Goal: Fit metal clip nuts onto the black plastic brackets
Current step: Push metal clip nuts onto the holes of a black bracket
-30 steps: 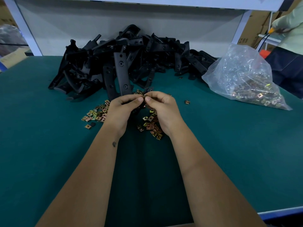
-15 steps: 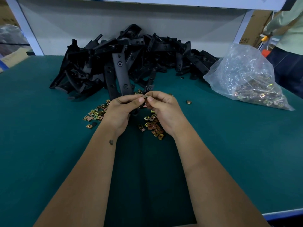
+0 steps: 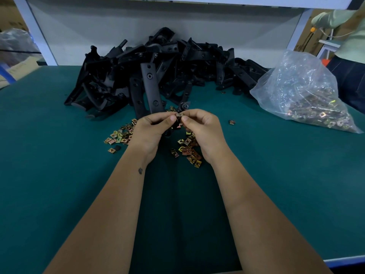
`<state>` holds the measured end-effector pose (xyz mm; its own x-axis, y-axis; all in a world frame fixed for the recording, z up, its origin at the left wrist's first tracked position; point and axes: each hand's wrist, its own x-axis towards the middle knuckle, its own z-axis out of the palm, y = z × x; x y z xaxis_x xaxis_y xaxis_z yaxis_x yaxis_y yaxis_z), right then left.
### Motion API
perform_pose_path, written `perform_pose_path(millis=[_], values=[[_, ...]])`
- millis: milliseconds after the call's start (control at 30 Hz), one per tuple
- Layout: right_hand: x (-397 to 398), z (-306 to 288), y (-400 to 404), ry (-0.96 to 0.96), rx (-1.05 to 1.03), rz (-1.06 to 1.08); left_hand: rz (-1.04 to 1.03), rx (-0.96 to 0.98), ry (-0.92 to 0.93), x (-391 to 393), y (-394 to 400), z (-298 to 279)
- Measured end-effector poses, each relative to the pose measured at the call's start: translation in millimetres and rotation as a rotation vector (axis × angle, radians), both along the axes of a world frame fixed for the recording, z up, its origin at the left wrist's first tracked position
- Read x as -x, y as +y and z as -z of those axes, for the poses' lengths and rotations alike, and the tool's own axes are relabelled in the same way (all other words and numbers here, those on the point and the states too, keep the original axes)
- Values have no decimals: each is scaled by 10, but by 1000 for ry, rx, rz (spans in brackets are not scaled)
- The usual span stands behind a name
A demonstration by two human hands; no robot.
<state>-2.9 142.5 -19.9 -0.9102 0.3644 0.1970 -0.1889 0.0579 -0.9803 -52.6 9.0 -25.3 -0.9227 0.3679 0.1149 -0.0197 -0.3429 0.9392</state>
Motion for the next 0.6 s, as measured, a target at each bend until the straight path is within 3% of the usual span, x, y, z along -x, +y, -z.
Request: perform_pose_path(millis=[300,600], values=[[-3,15,4,4,-179,38,-109,164,121,0,48,45],[2,22,-1,-4,-194,6,-101,144,50,5,47,39]])
